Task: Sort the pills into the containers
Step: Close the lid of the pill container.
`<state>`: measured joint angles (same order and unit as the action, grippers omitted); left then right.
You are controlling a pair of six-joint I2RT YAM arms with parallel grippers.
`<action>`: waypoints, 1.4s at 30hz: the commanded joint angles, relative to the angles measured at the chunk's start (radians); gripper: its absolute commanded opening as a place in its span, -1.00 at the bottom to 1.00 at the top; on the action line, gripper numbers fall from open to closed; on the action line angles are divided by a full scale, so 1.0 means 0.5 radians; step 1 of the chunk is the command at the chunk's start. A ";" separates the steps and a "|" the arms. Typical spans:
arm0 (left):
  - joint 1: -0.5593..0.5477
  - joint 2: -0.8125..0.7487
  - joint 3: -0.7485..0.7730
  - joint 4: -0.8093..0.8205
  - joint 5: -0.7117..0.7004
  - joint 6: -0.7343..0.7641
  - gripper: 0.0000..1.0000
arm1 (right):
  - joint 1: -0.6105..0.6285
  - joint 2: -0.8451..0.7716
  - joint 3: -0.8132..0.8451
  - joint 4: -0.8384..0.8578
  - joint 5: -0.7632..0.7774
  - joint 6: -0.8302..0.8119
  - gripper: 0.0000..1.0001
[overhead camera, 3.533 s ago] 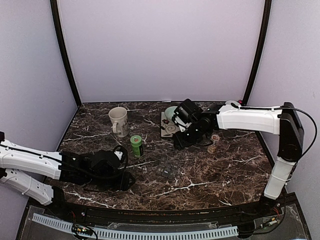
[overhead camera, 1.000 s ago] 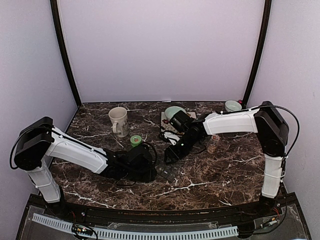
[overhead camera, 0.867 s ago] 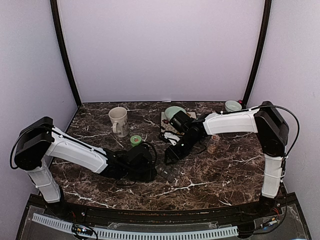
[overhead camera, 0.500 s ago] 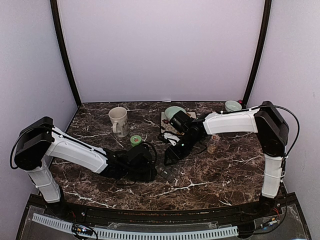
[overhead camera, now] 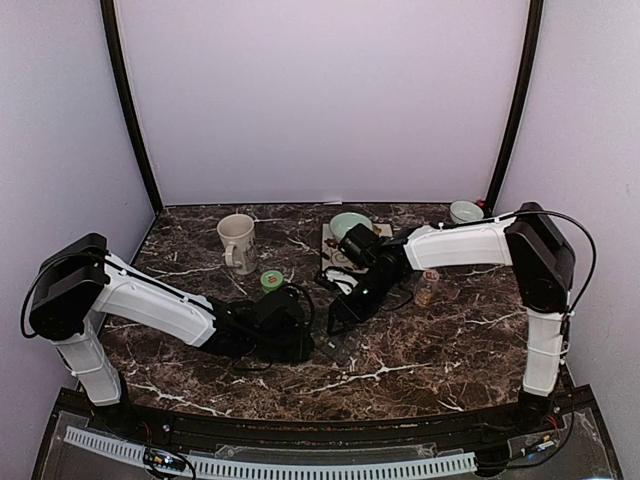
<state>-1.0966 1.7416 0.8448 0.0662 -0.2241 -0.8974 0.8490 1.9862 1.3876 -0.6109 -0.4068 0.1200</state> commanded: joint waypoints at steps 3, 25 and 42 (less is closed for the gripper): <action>0.012 0.057 -0.004 -0.068 0.037 0.009 0.04 | 0.014 0.044 0.081 -0.025 -0.048 -0.036 0.12; 0.012 0.058 -0.014 -0.065 0.037 -0.003 0.03 | 0.033 0.123 0.124 -0.023 -0.099 -0.024 0.09; 0.012 0.057 -0.047 -0.050 0.055 0.003 0.02 | 0.053 0.206 0.209 -0.051 -0.156 -0.009 0.06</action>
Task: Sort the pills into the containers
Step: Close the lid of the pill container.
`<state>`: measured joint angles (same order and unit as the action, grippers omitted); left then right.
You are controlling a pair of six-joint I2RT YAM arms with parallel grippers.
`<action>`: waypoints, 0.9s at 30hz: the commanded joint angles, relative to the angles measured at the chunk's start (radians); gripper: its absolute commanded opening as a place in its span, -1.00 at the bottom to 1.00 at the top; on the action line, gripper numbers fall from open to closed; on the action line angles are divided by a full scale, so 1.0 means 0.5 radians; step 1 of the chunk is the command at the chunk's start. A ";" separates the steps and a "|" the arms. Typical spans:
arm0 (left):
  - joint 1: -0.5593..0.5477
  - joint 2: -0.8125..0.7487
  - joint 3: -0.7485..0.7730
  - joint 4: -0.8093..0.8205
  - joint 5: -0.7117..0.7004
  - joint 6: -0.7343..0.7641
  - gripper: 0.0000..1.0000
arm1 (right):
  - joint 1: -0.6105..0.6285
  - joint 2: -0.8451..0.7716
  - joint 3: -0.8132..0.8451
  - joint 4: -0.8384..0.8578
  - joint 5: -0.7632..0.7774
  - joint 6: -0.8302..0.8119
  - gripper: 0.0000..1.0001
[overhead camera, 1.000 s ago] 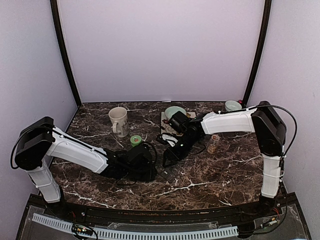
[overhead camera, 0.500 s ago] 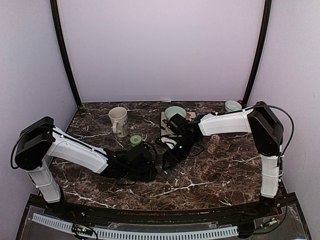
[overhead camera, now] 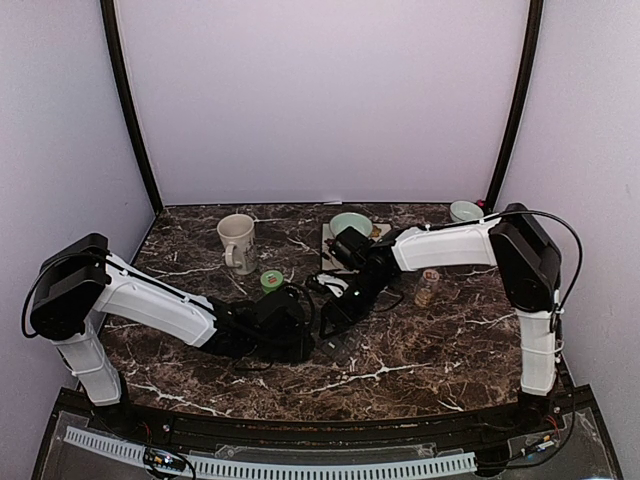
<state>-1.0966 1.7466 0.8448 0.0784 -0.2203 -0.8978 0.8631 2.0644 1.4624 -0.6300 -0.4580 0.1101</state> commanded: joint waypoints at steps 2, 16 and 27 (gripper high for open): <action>0.012 0.047 -0.053 -0.074 0.046 0.005 0.02 | 0.031 0.061 0.065 -0.025 -0.060 0.009 0.04; 0.012 0.037 -0.060 -0.084 0.037 0.003 0.01 | 0.051 0.100 0.046 -0.032 -0.089 0.018 -0.05; 0.012 -0.007 -0.097 -0.108 0.017 -0.022 0.00 | 0.053 0.123 0.030 -0.030 -0.094 0.031 -0.16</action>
<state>-1.0966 1.7451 0.8368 0.0853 -0.2218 -0.8982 0.8783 2.0987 1.4719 -0.6376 -0.4992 0.1158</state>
